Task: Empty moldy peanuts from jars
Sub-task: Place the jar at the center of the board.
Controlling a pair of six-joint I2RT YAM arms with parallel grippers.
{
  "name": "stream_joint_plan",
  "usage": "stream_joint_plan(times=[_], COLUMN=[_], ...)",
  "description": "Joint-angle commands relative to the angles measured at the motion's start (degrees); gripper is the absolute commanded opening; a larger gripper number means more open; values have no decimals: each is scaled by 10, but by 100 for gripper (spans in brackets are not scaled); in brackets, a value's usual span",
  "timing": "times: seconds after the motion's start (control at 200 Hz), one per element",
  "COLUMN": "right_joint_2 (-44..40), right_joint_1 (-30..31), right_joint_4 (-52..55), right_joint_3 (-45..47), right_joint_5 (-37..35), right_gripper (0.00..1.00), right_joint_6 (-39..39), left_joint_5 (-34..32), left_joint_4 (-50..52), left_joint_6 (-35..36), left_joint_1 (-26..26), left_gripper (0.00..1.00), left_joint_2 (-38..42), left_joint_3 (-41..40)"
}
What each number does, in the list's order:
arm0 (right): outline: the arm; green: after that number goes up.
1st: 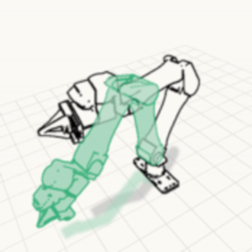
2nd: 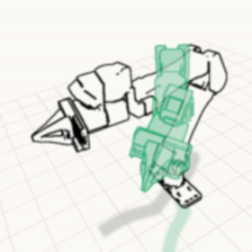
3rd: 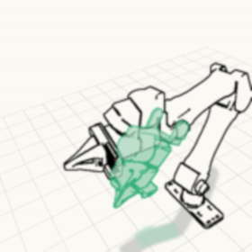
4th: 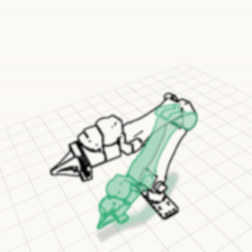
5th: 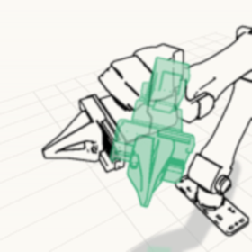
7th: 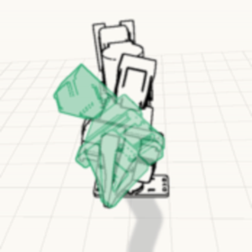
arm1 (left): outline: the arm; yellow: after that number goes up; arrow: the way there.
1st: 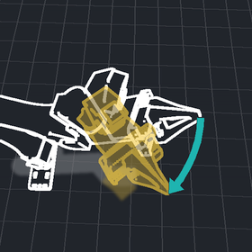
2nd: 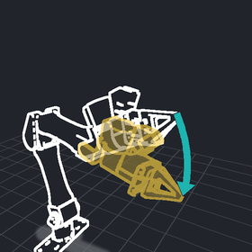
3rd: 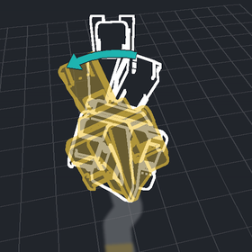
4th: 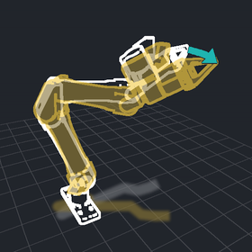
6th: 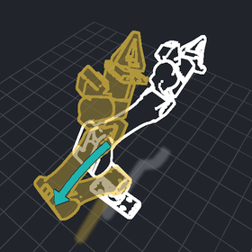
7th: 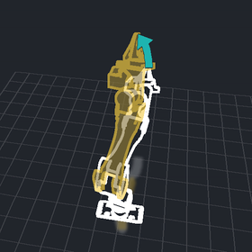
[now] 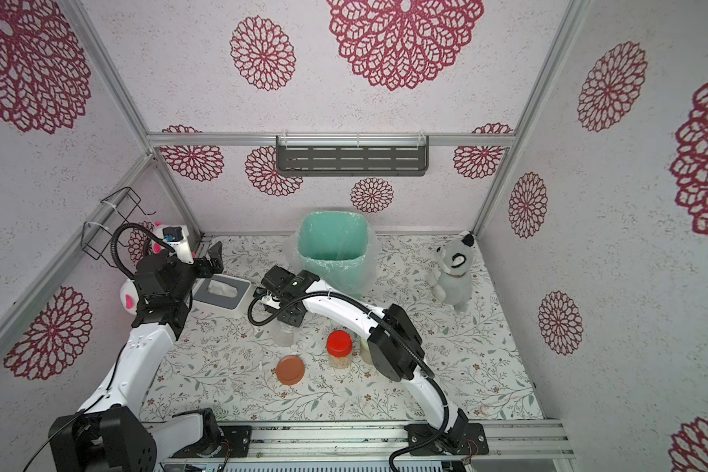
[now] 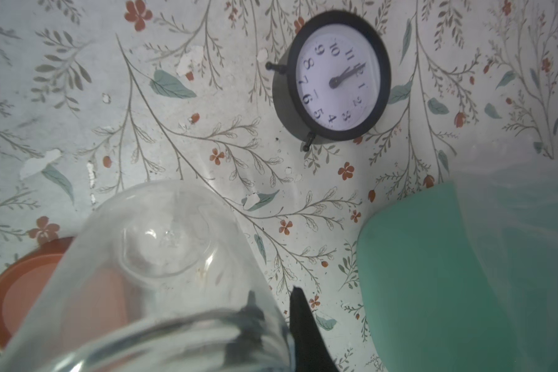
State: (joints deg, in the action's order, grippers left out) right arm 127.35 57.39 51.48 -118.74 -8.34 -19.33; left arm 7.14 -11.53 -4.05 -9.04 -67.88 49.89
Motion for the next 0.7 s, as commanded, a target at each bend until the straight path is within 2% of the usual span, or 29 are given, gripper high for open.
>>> stream_joint_plan(times=[0.0, 0.595, 0.695], right_joint_2=[-12, 41, 47], right_joint_1=[3, 11, 13], right_joint_4=[3, 0, 0], right_joint_3=[-32, -61, -66], right_joint_5=[-31, -91, -98], right_gripper=[0, 0, 5], right_joint_6=[26, 34, 33], left_joint_5=[-10, -18, -17], left_joint_4=[6, 8, 8], left_joint_6=[-16, -16, -16], left_joint_1=[-8, -16, -18], left_gripper=[97, 97, 97], left_joint_2=[6, 6, 6], left_joint_3=[18, 18, 18])
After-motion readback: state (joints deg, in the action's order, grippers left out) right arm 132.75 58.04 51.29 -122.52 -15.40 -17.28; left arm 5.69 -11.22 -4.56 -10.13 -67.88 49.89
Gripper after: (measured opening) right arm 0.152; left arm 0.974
